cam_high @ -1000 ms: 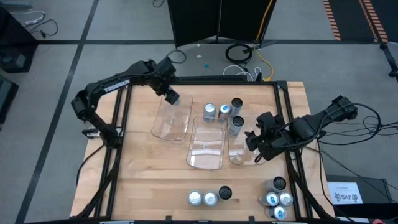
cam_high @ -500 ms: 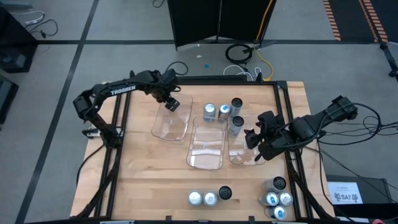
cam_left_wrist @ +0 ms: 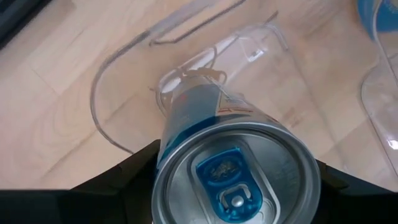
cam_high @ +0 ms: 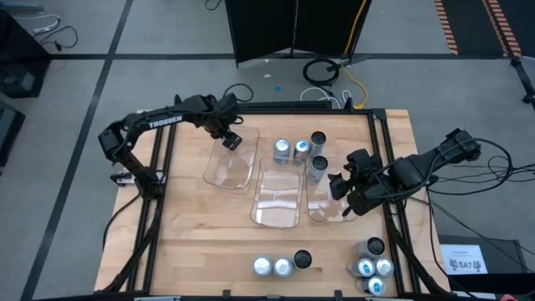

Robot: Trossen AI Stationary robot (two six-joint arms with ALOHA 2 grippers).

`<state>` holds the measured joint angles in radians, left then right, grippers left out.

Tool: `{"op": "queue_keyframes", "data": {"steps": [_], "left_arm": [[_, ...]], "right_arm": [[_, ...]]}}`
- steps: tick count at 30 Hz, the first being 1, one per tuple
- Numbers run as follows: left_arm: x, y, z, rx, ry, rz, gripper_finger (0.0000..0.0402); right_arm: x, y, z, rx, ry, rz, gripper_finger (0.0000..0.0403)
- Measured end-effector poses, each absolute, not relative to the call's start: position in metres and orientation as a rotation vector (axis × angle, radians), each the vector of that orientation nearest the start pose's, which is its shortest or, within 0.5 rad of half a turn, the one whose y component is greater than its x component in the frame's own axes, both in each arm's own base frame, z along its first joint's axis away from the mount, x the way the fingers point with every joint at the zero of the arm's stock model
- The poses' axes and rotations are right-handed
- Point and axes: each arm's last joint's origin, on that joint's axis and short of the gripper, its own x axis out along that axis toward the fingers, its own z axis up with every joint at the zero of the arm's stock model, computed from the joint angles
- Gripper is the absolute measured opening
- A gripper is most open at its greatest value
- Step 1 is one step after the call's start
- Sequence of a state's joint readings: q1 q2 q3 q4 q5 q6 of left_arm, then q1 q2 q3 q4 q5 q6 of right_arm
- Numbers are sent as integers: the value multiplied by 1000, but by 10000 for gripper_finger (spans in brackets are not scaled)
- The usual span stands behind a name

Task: Sort soda cans
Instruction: Put the middle left blue soda can into the left transparent bin

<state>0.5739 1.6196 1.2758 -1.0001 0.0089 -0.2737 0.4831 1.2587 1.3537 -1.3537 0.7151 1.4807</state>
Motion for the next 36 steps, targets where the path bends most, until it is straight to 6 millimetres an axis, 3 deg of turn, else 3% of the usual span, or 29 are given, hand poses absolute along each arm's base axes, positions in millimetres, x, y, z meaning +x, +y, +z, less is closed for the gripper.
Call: {"op": "queue_keyframes", "data": {"steps": [25, 36], "left_arm": [[256, 167, 247, -597, 1241, 709, 271], [255, 168, 247, -591, 1235, 746, 344]], "right_arm": [[190, 78, 353, 635, 630, -844, 302], [191, 79, 353, 644, 627, -833, 302]]}}
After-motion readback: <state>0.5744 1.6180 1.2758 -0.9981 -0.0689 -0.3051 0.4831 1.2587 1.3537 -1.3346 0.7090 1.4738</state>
